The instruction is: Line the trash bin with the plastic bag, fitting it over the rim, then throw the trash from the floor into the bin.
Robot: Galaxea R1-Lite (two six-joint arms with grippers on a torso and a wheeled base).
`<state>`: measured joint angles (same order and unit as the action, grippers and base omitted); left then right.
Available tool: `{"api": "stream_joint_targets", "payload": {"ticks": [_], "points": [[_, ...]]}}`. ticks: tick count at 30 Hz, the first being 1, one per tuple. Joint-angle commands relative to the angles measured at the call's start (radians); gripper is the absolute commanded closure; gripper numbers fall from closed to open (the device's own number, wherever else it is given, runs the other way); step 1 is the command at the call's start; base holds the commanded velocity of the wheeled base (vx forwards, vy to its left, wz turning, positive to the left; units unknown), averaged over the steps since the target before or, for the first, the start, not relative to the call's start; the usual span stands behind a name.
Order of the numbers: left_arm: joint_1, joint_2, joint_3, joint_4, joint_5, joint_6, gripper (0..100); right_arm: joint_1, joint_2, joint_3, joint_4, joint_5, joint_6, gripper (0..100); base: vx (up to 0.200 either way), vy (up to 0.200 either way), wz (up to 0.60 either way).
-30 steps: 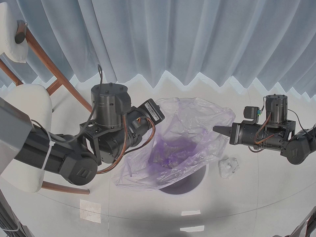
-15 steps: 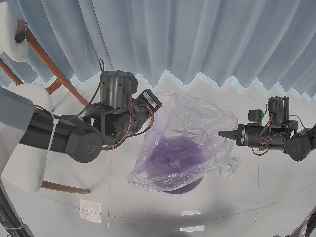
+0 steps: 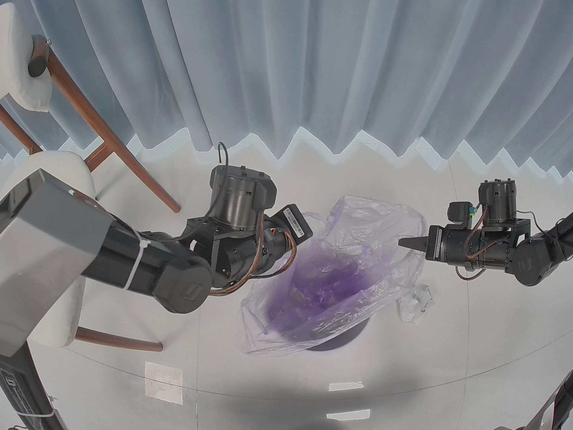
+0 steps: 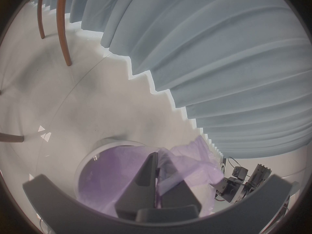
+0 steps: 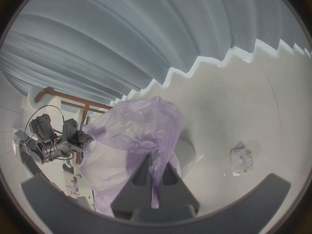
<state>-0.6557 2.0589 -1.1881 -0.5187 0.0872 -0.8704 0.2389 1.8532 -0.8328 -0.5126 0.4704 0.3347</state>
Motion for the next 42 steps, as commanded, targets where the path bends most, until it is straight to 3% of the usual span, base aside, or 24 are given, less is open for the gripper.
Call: {"api": "stream_joint_targets", "payload": {"ticks": [1, 8, 24, 42], "points": [[0.031, 0.084, -0.077, 0.026, 0.0, 0.001, 100, -0.046, 0.084, -0.052, 0.003, 0.016, 0.001, 100, 0.0, 0.0, 0.0], [0.082, 0.173, -0.258, 0.167, -0.001, -0.005, 100, -0.084, 0.192, -0.161, 0.002, 0.039, 0.001, 100, 0.0, 0.0, 0.0], [0.177, 0.366, -0.558, 0.345, -0.006, 0.001, 100, -0.11, 0.416, -0.399, 0.003, 0.043, 0.001, 100, 0.0, 0.0, 0.0], [0.222, 0.374, -0.561, 0.549, -0.003, 0.036, 100, -0.121, 0.475, -0.341, -0.001, 0.045, -0.011, 100, 0.0, 0.0, 0.0]]}}
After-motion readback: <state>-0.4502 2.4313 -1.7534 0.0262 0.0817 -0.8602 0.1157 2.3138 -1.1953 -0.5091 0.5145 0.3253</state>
